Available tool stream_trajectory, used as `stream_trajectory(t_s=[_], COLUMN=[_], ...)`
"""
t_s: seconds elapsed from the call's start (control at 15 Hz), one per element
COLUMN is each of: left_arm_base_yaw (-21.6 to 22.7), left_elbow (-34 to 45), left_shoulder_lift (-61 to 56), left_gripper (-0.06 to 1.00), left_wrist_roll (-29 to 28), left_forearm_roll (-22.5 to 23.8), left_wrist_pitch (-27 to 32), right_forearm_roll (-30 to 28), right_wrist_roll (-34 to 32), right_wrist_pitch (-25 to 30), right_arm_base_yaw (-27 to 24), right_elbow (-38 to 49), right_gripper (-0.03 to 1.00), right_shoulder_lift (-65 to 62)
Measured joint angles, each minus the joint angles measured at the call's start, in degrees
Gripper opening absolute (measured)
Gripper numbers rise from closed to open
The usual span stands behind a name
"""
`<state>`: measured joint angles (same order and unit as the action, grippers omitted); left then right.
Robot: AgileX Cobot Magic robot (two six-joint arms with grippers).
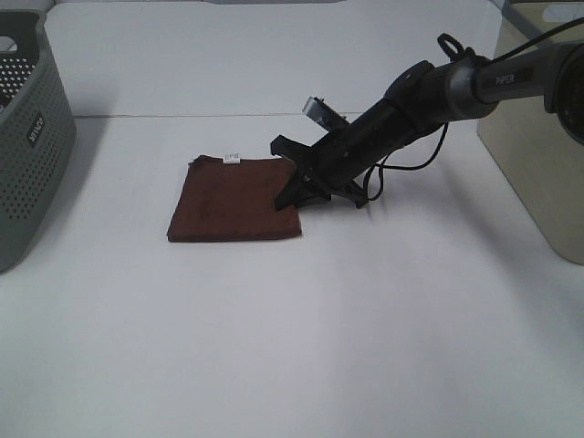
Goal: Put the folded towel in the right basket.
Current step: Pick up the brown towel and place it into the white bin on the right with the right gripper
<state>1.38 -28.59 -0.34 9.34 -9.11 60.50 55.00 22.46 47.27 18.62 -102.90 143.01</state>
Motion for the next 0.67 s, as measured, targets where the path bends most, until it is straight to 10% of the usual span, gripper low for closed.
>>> stream_trajectory(t_s=[0.33, 0.67], left_arm_base_yaw=[0.0, 0.0], left_elbow=[0.0, 0.0], left_shoulder_lift=[0.0, 0.0], left_gripper=[0.0, 0.0], left_wrist_roll=[0.0, 0.0], left_forearm_roll=[0.0, 0.0], left_wrist_pitch=[0.0, 0.0], right_forearm_roll=[-1.49, -20.17], right_wrist_roll=[0.46, -5.39], right_wrist_pitch=[5.73, 18.28], right_arm_base_yaw=[0.0, 0.06], right_elbow=[-0.8, -13.87], right_gripper=[0.03, 0.03], right_shoulder_lift=[-7.96, -14.95])
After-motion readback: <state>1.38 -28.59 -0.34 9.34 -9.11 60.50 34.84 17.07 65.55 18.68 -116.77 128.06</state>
